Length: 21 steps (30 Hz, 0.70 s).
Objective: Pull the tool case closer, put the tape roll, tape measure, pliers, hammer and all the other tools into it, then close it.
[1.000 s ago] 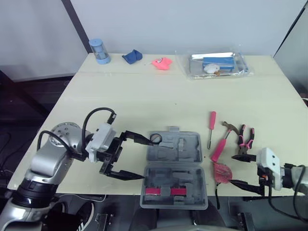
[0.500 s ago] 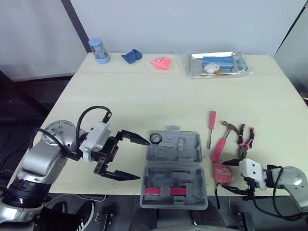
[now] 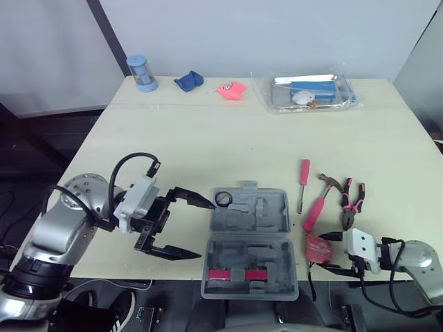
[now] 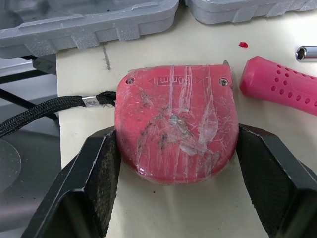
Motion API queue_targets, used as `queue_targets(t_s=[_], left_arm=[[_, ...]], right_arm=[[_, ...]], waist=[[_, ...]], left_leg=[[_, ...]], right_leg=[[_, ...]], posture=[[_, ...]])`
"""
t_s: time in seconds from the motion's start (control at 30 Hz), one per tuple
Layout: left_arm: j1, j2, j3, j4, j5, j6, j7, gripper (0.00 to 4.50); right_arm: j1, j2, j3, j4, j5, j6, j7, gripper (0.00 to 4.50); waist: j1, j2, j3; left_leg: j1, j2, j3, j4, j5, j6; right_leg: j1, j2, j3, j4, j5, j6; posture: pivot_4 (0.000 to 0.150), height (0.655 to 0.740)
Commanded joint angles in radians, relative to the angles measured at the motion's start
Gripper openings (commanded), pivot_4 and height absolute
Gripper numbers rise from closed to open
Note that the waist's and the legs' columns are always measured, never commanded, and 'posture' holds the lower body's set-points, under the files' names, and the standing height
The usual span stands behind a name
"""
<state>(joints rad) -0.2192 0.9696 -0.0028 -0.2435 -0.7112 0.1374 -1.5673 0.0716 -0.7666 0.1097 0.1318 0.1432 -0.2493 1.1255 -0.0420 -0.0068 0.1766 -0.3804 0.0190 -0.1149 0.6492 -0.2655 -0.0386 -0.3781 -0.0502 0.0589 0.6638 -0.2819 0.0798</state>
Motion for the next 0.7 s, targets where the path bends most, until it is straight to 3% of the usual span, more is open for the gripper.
queue_targets(t_s=[0.03, 0.27, 0.47, 0.7], left_arm=[[0.002, -0.002, 0.022, -0.008, -0.014, -0.018, -0.047, 4.5], [0.031, -0.027, 0.054, -0.009, -0.024, -0.006, -0.018, 4.5], [0.103, -0.103, 0.115, -0.019, -0.038, 0.036, 0.109, 4.5], [0.162, -0.124, 0.179, -0.047, -0.028, 0.071, 0.196, 4.5]], right_arm=[[0.021, -0.024, -0.034, -0.028, 0.015, 0.011, -0.003, 2.97], [0.07, -0.161, -0.111, -0.199, 0.093, 0.135, 0.061, 2.97], [-0.121, -0.237, -0.087, -0.405, 0.147, 0.376, 0.081, 2.97], [-0.416, -0.181, 0.106, -0.396, 0.023, 0.533, 0.092, 2.97]], waist=[[0.0, 0.0, 0.0], [0.002, 0.001, 0.0], [-0.011, 0.002, 0.001], [0.002, 0.001, 0.001]], left_leg=[[0.0, 0.0, 0.0, 0.0, 0.0, 0.0], [0.0, 0.0, 0.0, 0.0, 0.0, 0.0], [0.001, 0.001, 0.001, 0.0, 0.0, 0.0], [-0.001, 0.0, 0.001, 0.001, 0.0, 0.0]], right_leg=[[0.0, 0.0, 0.0, 0.0, 0.0, 0.0], [0.0, 0.0, 0.0, 0.0, 0.0, 0.0], [0.0, 0.001, 0.002, 0.001, 0.0, 0.0], [-0.001, 0.0, 0.001, 0.0, 0.0, 0.0]], posture=[[0.15, 0.74], [0.15, 0.74], [0.15, 0.74], [0.15, 0.74]])
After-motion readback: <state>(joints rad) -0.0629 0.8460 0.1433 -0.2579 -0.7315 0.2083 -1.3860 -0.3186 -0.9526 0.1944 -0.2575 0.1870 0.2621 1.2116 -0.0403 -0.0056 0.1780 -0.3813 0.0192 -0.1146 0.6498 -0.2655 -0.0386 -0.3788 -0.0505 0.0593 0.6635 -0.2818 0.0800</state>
